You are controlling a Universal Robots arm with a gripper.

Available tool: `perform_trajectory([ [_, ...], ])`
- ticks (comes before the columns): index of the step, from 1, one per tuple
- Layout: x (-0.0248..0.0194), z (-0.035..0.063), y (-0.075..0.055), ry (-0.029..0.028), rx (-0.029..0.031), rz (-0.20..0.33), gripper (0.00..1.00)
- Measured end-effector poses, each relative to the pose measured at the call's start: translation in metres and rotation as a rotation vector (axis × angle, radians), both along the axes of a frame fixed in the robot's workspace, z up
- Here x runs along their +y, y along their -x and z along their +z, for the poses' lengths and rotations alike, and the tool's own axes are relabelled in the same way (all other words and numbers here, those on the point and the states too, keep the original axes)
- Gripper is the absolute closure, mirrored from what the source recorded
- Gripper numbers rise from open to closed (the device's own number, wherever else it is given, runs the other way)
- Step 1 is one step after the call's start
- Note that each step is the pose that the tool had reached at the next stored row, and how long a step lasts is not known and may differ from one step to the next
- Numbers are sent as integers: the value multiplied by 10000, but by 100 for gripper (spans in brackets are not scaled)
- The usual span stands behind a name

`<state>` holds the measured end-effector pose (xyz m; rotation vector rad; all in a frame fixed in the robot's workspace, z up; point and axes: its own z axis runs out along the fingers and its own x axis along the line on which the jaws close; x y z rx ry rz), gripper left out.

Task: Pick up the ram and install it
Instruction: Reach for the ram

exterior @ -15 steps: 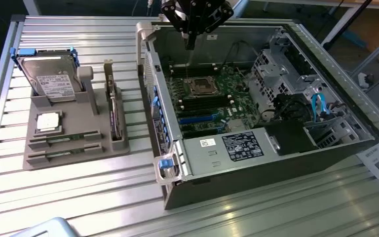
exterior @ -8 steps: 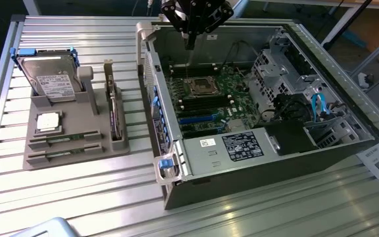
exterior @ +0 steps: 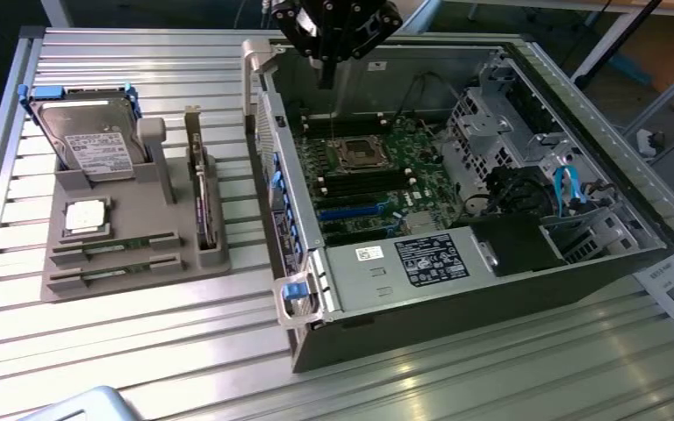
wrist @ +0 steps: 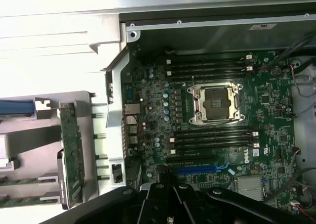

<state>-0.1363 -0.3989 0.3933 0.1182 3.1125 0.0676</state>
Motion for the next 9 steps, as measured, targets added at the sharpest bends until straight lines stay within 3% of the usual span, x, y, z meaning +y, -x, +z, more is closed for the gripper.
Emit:
perform_trajectory([
  [9, 0, 0, 238, 0, 0, 2, 90],
])
